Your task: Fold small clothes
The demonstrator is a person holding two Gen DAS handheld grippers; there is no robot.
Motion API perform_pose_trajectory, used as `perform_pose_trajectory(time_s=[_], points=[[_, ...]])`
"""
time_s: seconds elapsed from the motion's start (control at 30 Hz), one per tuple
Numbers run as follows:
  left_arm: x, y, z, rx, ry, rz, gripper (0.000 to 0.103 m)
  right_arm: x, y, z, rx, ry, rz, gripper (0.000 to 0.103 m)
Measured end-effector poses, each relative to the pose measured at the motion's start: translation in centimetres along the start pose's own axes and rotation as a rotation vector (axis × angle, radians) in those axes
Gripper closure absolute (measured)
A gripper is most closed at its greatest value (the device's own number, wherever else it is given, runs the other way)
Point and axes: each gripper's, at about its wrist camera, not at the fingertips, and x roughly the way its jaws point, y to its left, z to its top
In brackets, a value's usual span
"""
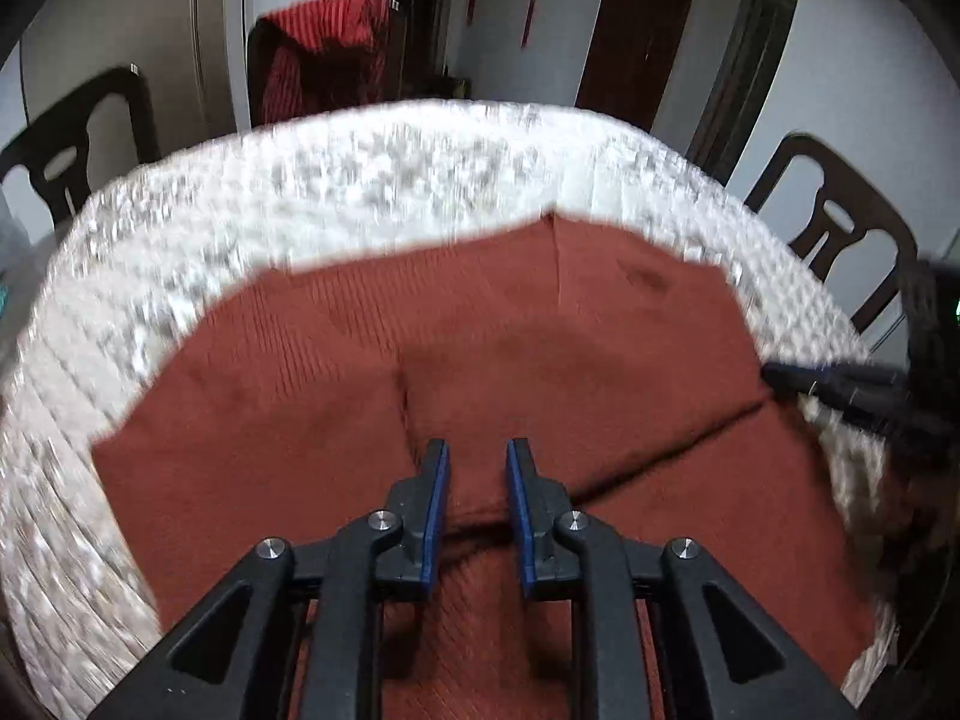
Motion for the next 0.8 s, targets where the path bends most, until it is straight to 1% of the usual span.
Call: perform_pose_trajectory(time_s=[0.03, 0.1, 0.17, 0.23, 0.27, 0.33, 0.37, 0.43, 0.47, 0.5, 0.53, 0.57, 0.67, 0.73, 0.8], points=[[-0.4, -0.1, -0.3, 0.003, -0.018, -0.002, 0.081, -0.3, -0.1, 0.1, 0.000, -0.003, -0.020, 0.101], [-0.9, 0.0, -0.3, -0.011, -0.013, -0.015, 0.081, -0.9, -0.7, -0.1, -0.012, -0.007, -0.104, 0.100], [-1.7, 0.1, 0.2, -0.012, -0.034, -0.031, 0.081, -1.4, -1.4, 0.1, 0.022, -0.019, -0.060, 0.100], [-2.0, -0.4, 1.0, 0.003, -0.071, -0.014, 0.081, -1.8, -1.0, 0.8, 0.012, -0.044, -0.061, 0.100], [-1.8, -0.5, 1.6, 0.000, -0.077, -0.013, 0.081, -1.8, -0.5, 1.2, -0.001, -0.052, -0.060, 0.100], [-0.9, -0.7, 2.4, 0.002, -0.069, -0.008, 0.081, -1.3, 0.7, 2.3, -0.031, -0.058, -0.039, 0.099], [0.1, -0.7, 2.8, 0.001, -0.060, 0.009, 0.081, -0.7, 1.2, 2.8, -0.048, -0.056, -0.035, 0.098], [2.1, -0.3, 3.2, -0.024, -0.024, 0.031, 0.081, 1.3, 1.2, 4.1, -0.059, -0.034, -0.057, 0.098], [2.8, -0.1, 3.1, -0.023, -0.018, 0.035, 0.081, 2.3, 1.0, 4.5, -0.055, -0.014, -0.071, 0.098], [2.8, -0.1, 3.0, -0.018, -0.040, 0.036, 0.081, 3.5, 0.4, 4.8, -0.054, 0.015, -0.089, 0.098], [2.6, -0.2, 2.8, -0.019, -0.037, 0.037, 0.081, 3.6, 0.2, 4.9, -0.051, 0.005, -0.077, 0.098], [2.2, -0.2, 2.6, -0.025, -0.037, 0.035, 0.081, 3.6, -0.1, 5.0, -0.043, 0.002, -0.071, 0.098], [0.5, -0.1, 1.2, -0.024, -0.053, 0.033, 0.081, 2.1, 0.2, 4.3, -0.047, -0.012, -0.102, 0.098], [-0.2, -0.1, 0.4, -0.019, -0.060, 0.020, 0.081, 1.2, 1.0, 3.3, -0.069, -0.014, -0.065, 0.098], [0.1, -0.2, -0.4, -0.005, -0.056, 0.026, 0.079, 1.3, 1.7, 2.3, -0.104, 0.008, -0.064, 0.098]])
